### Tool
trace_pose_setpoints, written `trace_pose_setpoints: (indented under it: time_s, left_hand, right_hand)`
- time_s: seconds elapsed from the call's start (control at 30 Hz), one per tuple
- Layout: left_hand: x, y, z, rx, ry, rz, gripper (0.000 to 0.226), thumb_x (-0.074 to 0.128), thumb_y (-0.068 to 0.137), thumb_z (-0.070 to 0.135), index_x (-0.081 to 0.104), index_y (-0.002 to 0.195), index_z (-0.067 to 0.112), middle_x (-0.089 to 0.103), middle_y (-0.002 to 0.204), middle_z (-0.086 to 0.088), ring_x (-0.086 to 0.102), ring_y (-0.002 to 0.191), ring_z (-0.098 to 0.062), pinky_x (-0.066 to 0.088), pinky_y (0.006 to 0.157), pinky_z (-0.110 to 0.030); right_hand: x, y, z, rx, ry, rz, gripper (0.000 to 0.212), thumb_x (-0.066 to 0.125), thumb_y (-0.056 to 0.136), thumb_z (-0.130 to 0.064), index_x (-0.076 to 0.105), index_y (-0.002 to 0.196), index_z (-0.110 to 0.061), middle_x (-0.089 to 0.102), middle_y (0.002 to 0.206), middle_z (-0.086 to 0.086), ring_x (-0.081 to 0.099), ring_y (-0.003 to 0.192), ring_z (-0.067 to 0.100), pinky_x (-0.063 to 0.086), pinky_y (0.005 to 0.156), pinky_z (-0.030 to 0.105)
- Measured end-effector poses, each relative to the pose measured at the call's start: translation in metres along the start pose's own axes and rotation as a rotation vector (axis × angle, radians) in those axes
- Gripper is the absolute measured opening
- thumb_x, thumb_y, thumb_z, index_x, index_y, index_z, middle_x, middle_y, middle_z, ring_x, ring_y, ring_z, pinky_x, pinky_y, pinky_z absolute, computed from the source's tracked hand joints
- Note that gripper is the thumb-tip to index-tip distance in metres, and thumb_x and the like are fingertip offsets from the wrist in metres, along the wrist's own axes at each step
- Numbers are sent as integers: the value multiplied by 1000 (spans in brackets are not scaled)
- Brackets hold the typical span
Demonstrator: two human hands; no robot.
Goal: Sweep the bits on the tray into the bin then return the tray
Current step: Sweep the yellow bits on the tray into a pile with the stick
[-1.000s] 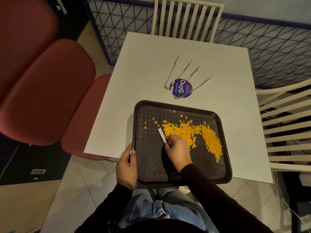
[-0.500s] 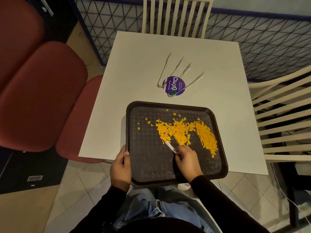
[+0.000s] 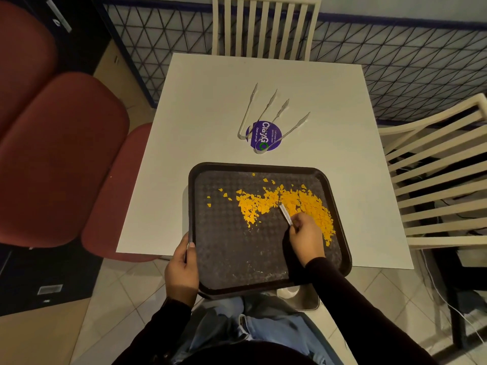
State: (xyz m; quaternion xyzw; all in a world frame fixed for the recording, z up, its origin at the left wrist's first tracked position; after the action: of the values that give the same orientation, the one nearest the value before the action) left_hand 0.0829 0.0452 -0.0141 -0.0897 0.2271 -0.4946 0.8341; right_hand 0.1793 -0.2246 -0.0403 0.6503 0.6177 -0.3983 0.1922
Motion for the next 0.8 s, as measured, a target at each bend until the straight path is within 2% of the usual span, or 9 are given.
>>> trace_pose_setpoints:
  time_s: [0.1,0.17,0.23,0.37,0.47,0.53,0.63,0.73,0.8]
  left_hand:
    - [1,1,2,-2,-12,-2,38,38,98,20,49,134,12,57,115,6,53,104,-9,39,89,-16]
    - [1,1,2,-3,-10,0,37,38,98,18,50,133,11,58,107,14,54,94,2,39,78,-6]
    - [1,0,1,10,0,-10,37,38,98,18,50,133,12,57,101,22,51,93,10,39,72,1]
    - [0,-2,-4,10,-7,-16,38,38,98,18,48,134,10,58,118,3,54,106,-8,40,85,-12]
    - [-1,-3,-7,12,5,-25,41,39,98,20,47,136,9,57,123,0,52,115,-16,40,97,-24]
    - [-2,-3,-8,18,13,-26,41,39,98,20,46,136,9,56,124,0,52,116,-15,39,97,-23]
    - [-1,-4,-6,26,19,-26,40,39,98,18,46,135,8,56,120,2,52,112,-13,40,85,-13]
    - [-2,-4,-4,43,10,-28,40,39,98,18,48,135,8,57,123,0,53,116,-16,41,96,-22]
    - [-2,-3,-4,38,-8,-18,40,39,98,18,47,135,7,55,125,0,51,118,-15,39,99,-23]
  right_hand:
    - [4,-20,11,-53,-61,-63,10,57,84,-4,61,86,-14,58,81,3,55,74,23,45,72,36]
    - [7,-32,22,-87,-128,-104,11,58,83,-4,60,83,-14,57,80,4,55,74,25,46,75,43]
    - [5,-34,32,-97,-150,-104,12,57,83,-3,60,83,-14,56,79,4,54,74,26,46,73,44]
    - [-2,-20,38,-88,-124,-61,12,54,86,-2,61,86,-12,52,78,3,49,74,23,37,67,34]
    - [-12,1,38,-52,-122,-11,15,50,89,-1,64,91,-5,60,85,12,51,77,27,32,67,31]
    - [-18,16,39,-25,-146,10,16,48,91,-2,64,92,-5,62,89,15,54,81,32,35,70,35]
    - [-22,28,41,39,-177,0,16,47,92,-3,62,89,-9,63,92,15,56,84,36,39,81,40]
    - [-25,22,38,64,-154,1,14,50,90,-3,61,90,-11,64,92,13,57,84,34,43,87,44]
    - [-25,7,33,67,-102,-6,16,52,88,-1,62,90,-13,62,88,7,57,81,27,48,85,41]
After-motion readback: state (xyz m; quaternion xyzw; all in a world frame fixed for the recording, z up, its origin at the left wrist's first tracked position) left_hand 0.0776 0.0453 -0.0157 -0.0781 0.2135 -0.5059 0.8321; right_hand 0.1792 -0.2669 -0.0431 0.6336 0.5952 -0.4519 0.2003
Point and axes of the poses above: each hand's wrist, its own y-axis towards the middle knuckle, its own x-axis out of the palm, z = x × y, the point moved 4 cm from there along y, towards the middle knuckle
